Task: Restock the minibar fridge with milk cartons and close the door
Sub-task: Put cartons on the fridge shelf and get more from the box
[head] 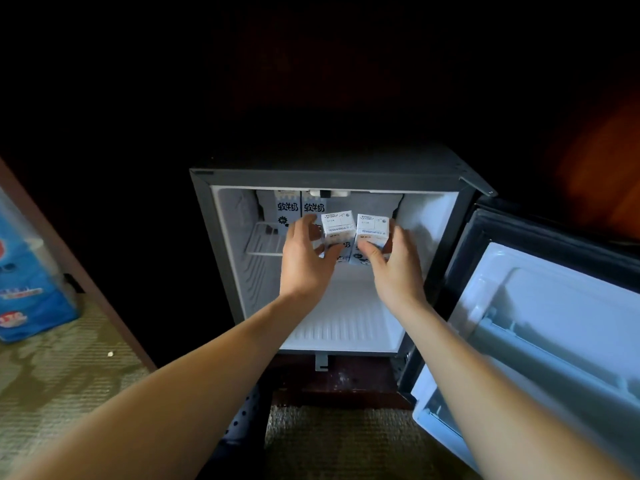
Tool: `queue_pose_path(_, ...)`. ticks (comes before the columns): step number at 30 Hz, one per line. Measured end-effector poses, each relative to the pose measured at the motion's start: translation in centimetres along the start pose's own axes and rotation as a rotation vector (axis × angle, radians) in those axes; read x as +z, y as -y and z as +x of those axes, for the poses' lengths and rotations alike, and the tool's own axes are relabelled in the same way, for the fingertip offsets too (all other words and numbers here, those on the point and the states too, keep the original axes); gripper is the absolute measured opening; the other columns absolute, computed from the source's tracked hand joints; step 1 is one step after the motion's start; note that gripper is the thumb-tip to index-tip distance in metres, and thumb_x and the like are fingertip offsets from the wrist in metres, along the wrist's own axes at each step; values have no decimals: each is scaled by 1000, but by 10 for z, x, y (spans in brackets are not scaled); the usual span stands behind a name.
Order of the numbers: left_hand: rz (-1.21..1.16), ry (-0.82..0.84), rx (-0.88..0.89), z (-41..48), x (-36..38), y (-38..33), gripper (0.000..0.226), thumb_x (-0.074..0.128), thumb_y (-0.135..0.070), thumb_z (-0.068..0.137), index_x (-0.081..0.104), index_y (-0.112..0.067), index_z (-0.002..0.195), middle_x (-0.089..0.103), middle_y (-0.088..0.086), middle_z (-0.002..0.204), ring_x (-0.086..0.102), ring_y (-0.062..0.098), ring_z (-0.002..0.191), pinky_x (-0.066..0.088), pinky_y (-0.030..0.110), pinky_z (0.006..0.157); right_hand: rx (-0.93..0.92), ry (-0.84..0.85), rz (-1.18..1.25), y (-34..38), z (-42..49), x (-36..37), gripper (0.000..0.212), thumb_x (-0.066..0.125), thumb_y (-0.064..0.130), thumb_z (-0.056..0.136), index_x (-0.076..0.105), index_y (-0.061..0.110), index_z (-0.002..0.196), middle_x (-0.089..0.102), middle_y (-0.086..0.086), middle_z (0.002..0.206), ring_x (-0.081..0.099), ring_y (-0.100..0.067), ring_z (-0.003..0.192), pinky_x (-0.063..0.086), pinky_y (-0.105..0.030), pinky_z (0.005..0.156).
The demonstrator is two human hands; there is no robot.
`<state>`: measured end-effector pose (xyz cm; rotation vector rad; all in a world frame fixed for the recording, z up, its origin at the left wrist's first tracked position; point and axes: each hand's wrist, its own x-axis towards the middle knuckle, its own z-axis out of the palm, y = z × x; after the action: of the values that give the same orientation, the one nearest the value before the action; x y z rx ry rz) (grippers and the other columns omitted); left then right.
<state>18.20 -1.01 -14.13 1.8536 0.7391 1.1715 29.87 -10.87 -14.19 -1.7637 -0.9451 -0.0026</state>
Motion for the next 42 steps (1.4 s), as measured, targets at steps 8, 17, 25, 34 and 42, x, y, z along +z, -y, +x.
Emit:
queue_pose_path(8,276,-68,3,2,25,19,32,59,-36,97,59,-34,129,53,-10,103,62,9,80,57,37,72,74,-4,-114,-13,5,18,34,61,29,99,58,9,126,55,-11,112,51,-18,101,35,-21,82)
queue_pose_path(17,211,-97,-23,12,38,26,54,65,-23,95,50,-28,146,57,-5,106,63,17,86,57,37,76,118,25,-95,-24,21,24,46,67,28,96,50,19,137,67,1,117,60,-22,106,50,-38,91)
queue_pose_path(25,176,-178,-80,22,48,30,44,69,-13,90,62,-23,132,60,-5,98,59,7,80,47,20,73,98,-20,-196,-24,32,28,50,70,17,93,51,13,138,61,1,113,47,-9,95,29,-14,77)
queue_pose_path(34,106,-209,-109,20,54,35,29,60,-18,97,67,-16,125,68,-4,112,65,9,99,58,33,85,141,-65,-354,-30,43,41,41,68,30,94,54,14,129,69,-6,109,58,-31,111,39,-43,101)
queue_pose_path(42,163,-118,-29,17,51,41,43,61,-15,97,57,-14,140,59,-4,117,59,8,98,55,28,85,165,-38,-366,-40,60,50,51,69,31,92,52,11,135,53,-15,128,48,-36,124,40,-51,103)
